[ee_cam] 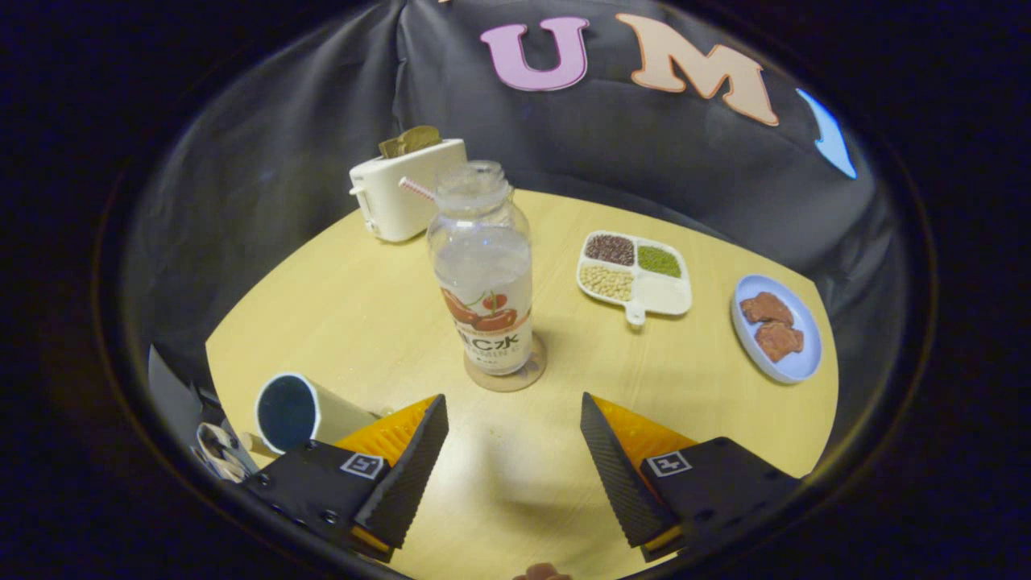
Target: Take the bottle from table, then pour the juice into the cup, finally place the bottle on the coaster
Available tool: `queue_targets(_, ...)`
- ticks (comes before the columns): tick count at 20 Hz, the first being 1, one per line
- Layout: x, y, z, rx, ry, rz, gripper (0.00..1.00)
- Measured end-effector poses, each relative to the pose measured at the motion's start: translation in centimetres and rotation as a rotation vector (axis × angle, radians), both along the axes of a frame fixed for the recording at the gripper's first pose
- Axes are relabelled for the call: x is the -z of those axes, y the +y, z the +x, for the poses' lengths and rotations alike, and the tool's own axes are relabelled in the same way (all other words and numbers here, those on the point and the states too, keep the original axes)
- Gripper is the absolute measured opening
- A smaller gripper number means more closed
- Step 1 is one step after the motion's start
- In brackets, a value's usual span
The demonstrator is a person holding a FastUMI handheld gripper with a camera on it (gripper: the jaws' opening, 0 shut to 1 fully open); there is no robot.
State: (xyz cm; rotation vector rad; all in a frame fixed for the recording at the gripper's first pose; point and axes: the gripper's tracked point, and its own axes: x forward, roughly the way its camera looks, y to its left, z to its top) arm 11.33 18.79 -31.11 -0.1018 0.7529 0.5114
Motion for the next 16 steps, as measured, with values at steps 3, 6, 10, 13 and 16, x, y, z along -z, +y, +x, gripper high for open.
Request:
queue_targets(3, -4.2, -1.6, 0.3, 0.050, -0.073, 0.038, 1.00)
queue_targets(6, -9.6, -3.7, 1.8, 0.119, -0.178, 0.066, 1.00)
queue_targets(10, -18.0, -7.4, 4.2, 0.214, -0.329, 0.092, 1.00)
queue_targets(13, -24.4, -10.2, 5.5, 0.277, -0.440, 0.111, 1.00)
queue_targets(16, -30.4, -13.4, 5.9, 0.345, -0.529, 0.140, 1.00)
